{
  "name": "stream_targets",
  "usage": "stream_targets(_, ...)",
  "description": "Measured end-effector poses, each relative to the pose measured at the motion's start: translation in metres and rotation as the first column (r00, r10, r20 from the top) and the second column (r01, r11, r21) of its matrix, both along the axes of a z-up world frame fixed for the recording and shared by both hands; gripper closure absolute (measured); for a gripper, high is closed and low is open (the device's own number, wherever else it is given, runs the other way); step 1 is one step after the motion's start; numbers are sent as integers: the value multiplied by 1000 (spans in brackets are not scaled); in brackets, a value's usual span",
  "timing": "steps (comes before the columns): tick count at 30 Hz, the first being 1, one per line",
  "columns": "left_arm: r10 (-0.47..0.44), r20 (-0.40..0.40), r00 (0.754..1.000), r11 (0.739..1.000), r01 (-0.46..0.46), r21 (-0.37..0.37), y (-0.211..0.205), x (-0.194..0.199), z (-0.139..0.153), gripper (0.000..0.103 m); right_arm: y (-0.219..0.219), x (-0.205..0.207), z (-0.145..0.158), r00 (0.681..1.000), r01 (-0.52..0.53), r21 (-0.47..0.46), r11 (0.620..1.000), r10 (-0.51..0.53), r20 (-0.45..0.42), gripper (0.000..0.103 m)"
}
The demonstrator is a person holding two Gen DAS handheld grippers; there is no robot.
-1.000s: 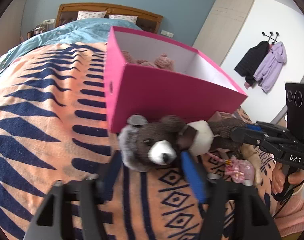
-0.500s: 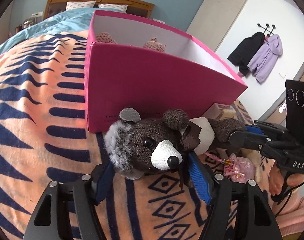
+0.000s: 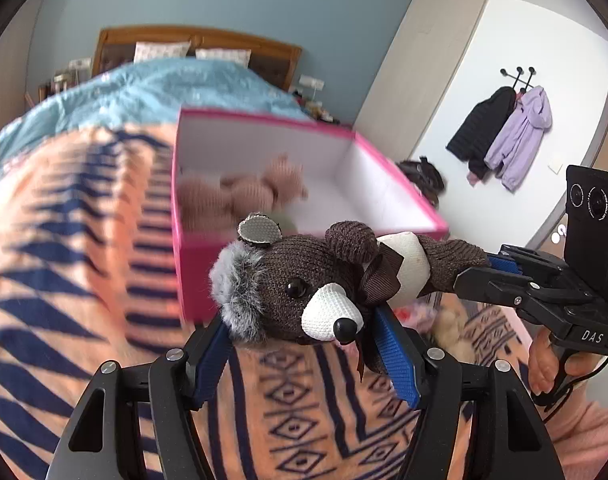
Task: Organize objects
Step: 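Carry the raccoon plush into the pink box and release it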
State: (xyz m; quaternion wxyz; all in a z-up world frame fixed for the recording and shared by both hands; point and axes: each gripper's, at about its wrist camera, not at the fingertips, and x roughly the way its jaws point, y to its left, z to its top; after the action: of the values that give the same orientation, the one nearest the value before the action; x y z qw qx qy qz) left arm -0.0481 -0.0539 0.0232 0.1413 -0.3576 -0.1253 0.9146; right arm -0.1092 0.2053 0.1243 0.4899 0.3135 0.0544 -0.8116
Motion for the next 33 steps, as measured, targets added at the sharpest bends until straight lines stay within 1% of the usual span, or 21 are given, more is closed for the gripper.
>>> stream_targets(3,16,-38,999,999,-17,-30,-1,-11,22,34,-4,-12,19,999,6,-10,1000,-7,-48,81)
stream_targets(6,32,-62,998,997,-36,-65,0,-34,41,34,-10,-30,34,997,15,-23,1000,-16,-71,81)
stream_targets(10,62,-60,996,994,-67,-85,-6,-64,48,34,-21,-58,45,995,41,-26,999,-43,-91,81)
stream_targets(11,72,-54,996,993,-76,-92,-8,-75,49,34,-25,-66,45,995,48,-24,999,-50,-89,81)
stream_targets(13,76,-36,996,994,-78,-82,-12,-91,48,34,-33,-84,46,995,59,-14,998,-60,-81,81)
stream_targets(16,102,-10,995,989,-103,-104,-18,-116,41,34,-45,-115,42,995,82,7,997,-81,-61,81)
stream_targets(17,115,7,993,988,-114,-101,-21,-126,37,34,-49,-127,39,995,89,14,996,-89,-44,81)
stream_targets(19,112,38,993,988,-107,-107,-24,-141,31,34,-54,-143,32,994,103,33,994,-102,-23,81)
stream_targets(23,151,92,984,980,-137,-142,-29,-169,16,34,-67,-179,17,989,137,76,988,-140,38,81)
stream_targets(25,160,106,981,977,-141,-161,-30,-178,12,35,-71,-196,10,984,155,95,983,-163,77,77)
stream_targets(26,163,107,981,975,-144,-168,-28,-180,11,35,-73,-201,8,981,165,107,981,-174,87,75)
stream_targets(28,175,99,980,970,-154,-187,-25,-181,13,35,-75,-212,5,974,197,120,973,-209,91,75)
stream_targets(31,197,66,978,961,-180,-208,-24,-178,17,35,-78,-216,5,970,204,131,970,-218,108,74)
stream_targets(32,201,56,978,961,-185,-205,-24,-176,19,35,-78,-214,6,970,205,132,970,-219,101,72)
stream_targets(33,201,49,978,962,-187,-201,-25,-174,21,35,-77,-211,8,971,206,127,970,-218,93,67)
